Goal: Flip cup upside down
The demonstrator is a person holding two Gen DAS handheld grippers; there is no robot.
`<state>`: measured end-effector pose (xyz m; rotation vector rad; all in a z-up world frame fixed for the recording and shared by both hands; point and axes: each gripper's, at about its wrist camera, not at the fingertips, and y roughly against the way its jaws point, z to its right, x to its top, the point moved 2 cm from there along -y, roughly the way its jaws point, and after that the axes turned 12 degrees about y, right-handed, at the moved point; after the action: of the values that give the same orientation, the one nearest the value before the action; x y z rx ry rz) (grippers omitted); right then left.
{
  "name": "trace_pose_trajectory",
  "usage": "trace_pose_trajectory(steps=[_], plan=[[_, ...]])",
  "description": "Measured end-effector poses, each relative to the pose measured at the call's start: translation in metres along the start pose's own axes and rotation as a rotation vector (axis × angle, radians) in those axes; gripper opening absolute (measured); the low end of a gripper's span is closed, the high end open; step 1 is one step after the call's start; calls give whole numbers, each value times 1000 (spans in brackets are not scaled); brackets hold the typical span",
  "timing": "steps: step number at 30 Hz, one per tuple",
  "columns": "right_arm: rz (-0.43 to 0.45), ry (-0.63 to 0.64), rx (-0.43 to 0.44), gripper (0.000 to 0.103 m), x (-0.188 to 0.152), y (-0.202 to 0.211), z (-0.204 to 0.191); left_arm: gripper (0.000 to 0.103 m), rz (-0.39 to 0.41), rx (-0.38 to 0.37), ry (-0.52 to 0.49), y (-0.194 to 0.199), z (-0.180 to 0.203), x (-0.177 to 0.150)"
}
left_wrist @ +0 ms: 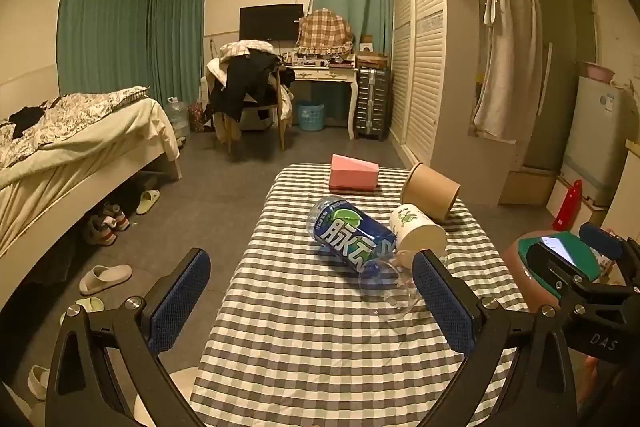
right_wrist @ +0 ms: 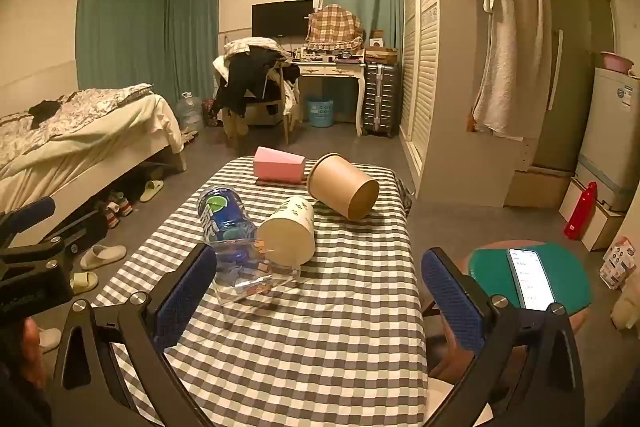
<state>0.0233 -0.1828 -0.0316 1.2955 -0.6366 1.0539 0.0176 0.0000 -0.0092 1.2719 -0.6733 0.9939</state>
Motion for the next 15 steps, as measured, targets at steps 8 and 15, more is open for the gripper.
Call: trace_pose_trajectory(steps=[8,15], plan=[[-4,-4,4,103,0,0,0,103,-11,-2,9,0,-1,0],[-3,-5,4,103,0,0,0,103,-14,3,1,-1,0,0]])
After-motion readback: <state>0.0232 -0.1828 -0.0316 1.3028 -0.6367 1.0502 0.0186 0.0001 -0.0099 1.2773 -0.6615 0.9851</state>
